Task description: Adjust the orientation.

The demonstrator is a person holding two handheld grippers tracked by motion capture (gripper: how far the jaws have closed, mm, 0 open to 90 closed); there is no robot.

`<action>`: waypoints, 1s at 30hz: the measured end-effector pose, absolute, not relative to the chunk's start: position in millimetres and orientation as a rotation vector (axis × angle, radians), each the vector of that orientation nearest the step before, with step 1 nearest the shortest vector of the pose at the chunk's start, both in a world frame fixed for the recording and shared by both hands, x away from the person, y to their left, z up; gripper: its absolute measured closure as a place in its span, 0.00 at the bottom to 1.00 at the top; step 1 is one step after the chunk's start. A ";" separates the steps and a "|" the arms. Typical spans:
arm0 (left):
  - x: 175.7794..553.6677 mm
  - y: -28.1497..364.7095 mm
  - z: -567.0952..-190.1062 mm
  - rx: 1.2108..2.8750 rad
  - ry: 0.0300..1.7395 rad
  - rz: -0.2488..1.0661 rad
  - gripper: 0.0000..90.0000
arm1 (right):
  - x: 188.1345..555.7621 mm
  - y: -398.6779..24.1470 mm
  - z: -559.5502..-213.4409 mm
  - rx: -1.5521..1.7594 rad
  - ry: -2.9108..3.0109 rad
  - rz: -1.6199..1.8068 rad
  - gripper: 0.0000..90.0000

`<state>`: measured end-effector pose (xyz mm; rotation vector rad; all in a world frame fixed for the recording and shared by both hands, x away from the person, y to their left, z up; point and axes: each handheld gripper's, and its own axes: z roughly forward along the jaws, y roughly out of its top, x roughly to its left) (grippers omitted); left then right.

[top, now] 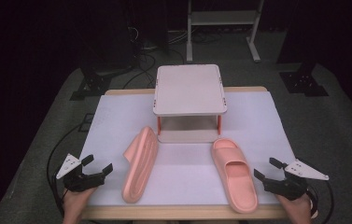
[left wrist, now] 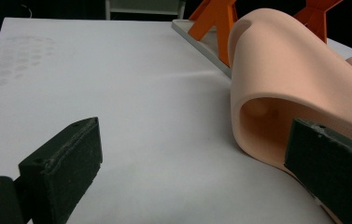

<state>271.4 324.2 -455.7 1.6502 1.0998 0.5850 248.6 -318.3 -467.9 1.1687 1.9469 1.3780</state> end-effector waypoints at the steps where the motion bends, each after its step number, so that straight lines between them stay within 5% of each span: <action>1: 271.4 324.1 -455.8 1.653 1.100 0.588 0.04 | 248.8 -319.0 -468.2 1.175 1.947 1.380 0.21; 30: 276.3 313.2 -459.0 1.682 1.079 0.543 0.07 | 246.4 -307.8 -464.3 1.124 1.967 1.400 0.20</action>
